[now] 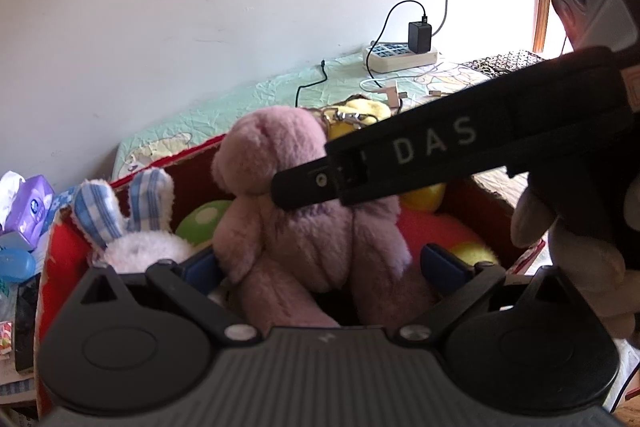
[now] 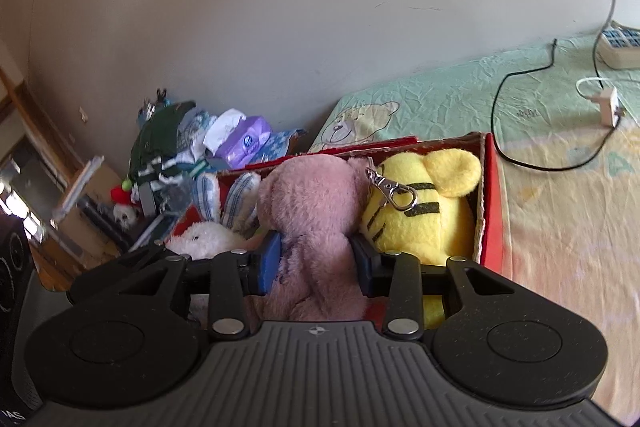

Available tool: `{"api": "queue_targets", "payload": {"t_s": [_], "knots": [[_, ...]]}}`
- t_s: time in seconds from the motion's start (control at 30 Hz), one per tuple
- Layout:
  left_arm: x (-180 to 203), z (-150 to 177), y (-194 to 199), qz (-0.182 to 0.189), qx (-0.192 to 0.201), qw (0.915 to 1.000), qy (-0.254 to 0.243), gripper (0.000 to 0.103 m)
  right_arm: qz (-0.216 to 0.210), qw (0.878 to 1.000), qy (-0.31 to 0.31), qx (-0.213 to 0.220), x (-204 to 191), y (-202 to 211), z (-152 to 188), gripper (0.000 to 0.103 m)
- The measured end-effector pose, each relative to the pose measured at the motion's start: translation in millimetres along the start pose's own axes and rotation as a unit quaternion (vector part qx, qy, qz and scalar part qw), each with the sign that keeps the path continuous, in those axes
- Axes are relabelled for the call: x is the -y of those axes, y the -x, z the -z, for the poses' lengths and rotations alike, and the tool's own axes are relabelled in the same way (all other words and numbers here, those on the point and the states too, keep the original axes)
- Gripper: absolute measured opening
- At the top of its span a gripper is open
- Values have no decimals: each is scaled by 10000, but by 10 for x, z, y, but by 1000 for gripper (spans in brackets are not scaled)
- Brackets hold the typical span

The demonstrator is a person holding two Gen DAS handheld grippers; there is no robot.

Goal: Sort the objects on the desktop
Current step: 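Press the teddy bear down into the box with the right gripper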

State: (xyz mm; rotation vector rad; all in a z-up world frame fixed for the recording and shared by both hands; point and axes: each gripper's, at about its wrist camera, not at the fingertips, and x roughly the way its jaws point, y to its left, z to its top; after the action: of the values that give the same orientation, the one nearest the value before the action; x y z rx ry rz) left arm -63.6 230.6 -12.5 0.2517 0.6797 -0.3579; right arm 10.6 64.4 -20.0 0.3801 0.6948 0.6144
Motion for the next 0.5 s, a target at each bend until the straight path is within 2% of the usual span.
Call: {"api": "queue_targets", "payload": {"t_s": [0.4, 0.5], "knots": [[-85, 52, 187, 159, 33, 9997, 180, 102, 308, 9994, -72, 129, -99, 93, 68, 43], [-86, 64, 166, 188, 70, 9996, 221, 102, 400, 9990, 76, 172, -129, 65, 95, 43]]}}
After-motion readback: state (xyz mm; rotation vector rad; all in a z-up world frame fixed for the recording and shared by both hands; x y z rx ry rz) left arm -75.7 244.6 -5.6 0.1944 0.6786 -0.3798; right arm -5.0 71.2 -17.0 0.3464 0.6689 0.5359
